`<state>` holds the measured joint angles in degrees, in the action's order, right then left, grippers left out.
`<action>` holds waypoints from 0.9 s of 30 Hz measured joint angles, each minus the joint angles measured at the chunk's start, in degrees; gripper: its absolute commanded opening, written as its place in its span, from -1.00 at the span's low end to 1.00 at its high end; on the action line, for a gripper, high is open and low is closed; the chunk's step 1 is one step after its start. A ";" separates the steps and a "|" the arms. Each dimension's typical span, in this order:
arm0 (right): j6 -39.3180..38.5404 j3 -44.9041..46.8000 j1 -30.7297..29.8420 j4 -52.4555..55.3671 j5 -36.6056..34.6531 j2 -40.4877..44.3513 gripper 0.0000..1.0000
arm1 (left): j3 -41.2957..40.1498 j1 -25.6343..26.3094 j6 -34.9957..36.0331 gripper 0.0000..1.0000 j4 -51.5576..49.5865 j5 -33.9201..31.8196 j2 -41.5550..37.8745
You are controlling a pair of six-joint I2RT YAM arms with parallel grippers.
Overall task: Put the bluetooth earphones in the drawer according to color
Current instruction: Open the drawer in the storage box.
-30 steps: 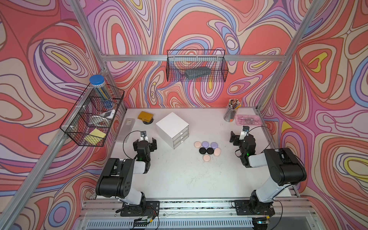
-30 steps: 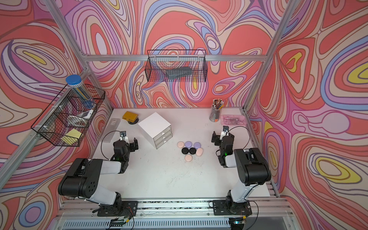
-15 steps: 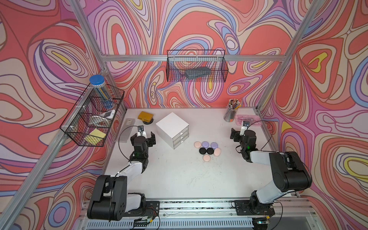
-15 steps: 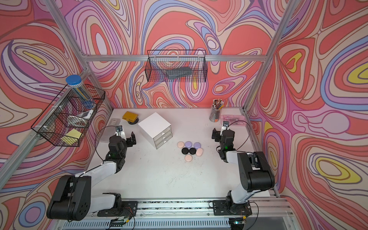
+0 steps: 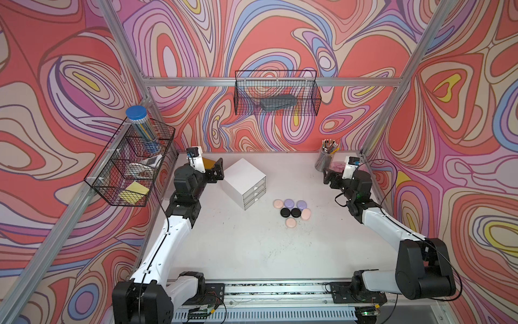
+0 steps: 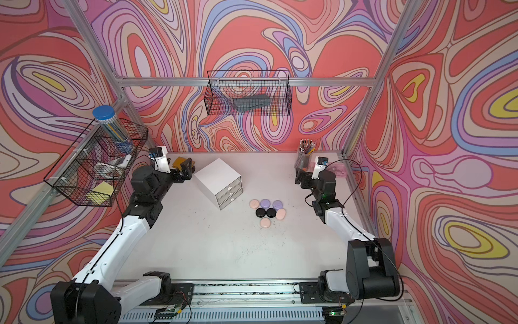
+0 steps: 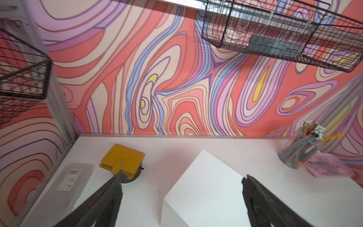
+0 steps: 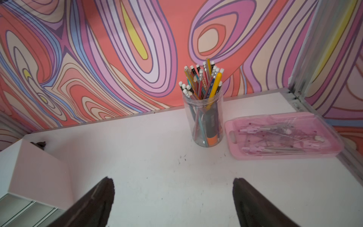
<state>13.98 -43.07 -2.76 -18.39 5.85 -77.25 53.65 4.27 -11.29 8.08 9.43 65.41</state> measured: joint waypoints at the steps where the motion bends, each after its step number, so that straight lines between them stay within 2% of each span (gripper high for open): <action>1: 0.83 0.00 -0.26 0.52 0.83 0.17 0.91 | 1.44 0.31 -0.17 0.95 -2.19 1.03 0.61; 12: 5.51 -0.22 -10.95 3.91 4.94 -0.98 0.91 | 13.57 2.80 4.50 0.88 -22.03 5.49 8.20; 17: 8.79 -0.59 -13.86 1.77 6.38 -4.35 0.92 | 13.46 2.99 5.84 0.75 -24.65 7.41 9.70; 23: 12.11 -3.65 -17.99 -0.63 8.52 -10.10 0.93 | 11.96 4.00 5.62 0.76 -24.55 8.46 12.48; 27: 16.41 -4.85 -19.52 -5.27 10.91 -14.01 0.93 | 11.43 4.94 5.22 0.68 -24.50 9.51 14.49</action>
<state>30.39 -47.92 -22.28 -23.66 16.75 -91.26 65.08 9.21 -6.07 -16.43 18.94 79.90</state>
